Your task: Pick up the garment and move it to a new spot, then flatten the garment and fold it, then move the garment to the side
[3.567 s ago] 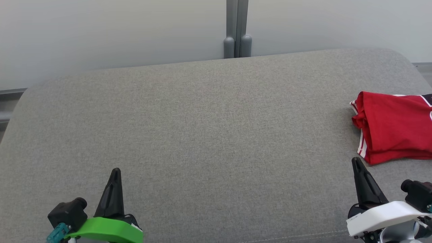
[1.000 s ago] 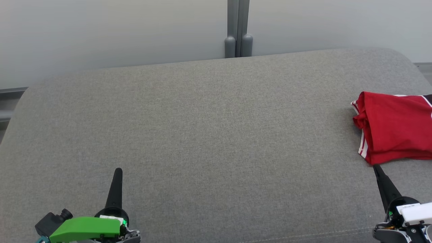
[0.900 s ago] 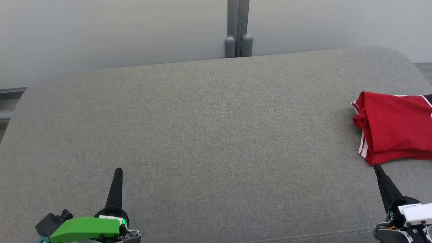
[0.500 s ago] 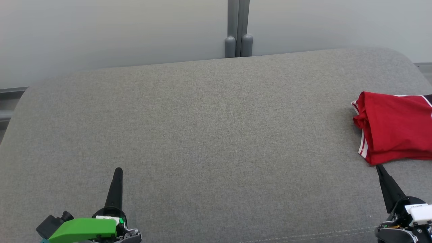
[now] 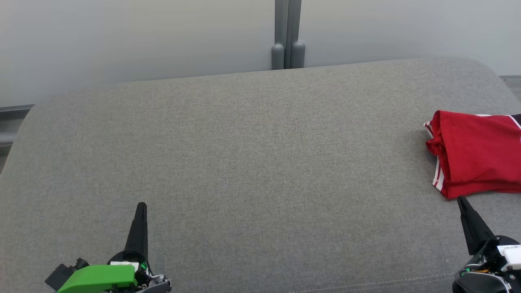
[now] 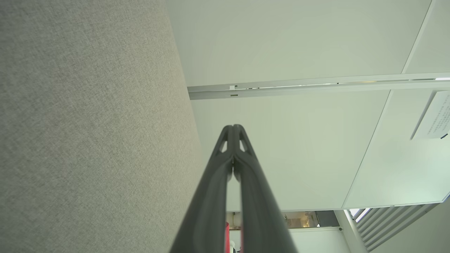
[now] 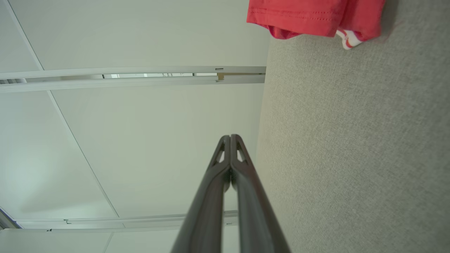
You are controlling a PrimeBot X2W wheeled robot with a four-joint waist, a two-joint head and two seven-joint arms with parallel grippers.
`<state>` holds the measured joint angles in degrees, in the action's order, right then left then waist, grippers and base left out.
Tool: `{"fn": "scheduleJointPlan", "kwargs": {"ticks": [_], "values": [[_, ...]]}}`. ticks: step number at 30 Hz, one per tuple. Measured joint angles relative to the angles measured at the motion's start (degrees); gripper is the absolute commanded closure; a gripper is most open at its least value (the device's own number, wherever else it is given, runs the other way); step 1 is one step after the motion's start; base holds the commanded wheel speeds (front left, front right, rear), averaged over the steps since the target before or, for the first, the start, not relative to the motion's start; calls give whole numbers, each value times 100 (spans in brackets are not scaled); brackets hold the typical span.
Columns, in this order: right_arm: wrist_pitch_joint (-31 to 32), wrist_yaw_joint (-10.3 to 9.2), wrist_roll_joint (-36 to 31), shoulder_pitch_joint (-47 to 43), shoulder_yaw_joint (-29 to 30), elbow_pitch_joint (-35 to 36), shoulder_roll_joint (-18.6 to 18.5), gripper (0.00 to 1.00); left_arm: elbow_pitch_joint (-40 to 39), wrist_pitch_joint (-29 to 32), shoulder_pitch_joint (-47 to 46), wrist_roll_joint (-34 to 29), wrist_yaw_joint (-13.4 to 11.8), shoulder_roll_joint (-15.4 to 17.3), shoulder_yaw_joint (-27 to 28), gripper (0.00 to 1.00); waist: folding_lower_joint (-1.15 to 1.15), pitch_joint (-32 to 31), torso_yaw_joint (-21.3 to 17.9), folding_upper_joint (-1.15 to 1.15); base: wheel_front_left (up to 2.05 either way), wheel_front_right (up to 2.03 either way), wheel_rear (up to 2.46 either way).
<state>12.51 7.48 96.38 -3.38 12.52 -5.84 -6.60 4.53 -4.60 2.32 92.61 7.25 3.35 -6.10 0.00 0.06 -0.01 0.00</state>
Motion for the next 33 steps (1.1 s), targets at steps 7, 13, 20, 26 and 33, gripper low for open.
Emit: {"fn": "scheduleJointPlan", "kwargs": {"ticks": [7, 13, 20, 26, 33], "values": [[29, 0, 90, 5, 35, -15, 12, 100, 0, 8, 2, 55, 14, -15, 16, 100, 0, 0, 1, 0, 0, 0, 0], [53, 0, 82, 9, 57, -19, 29, 100, 0, 8, 2, 55, 14, -16, 19, 100, 0, 0, 1, 0, 0, 0, 0], [74, 0, 73, 12, 81, -21, 45, 100, 0, 9, 2, 55, 14, -19, 22, 100, 0, 0, 1, 0, 0, 0, 0], [87, 0, 64, 13, 100, -24, 56, 100, 0, 25, 3, 55, 14, -20, 24, 100, 0, 0, 1, 0, 0, 0, 0], [105, 0, 37, 15, 122, -25, 71, 100, 0, 25, 3, 55, 15, -22, 26, 100, 0, 0, 1, 0, 0, 0, 0]]}}
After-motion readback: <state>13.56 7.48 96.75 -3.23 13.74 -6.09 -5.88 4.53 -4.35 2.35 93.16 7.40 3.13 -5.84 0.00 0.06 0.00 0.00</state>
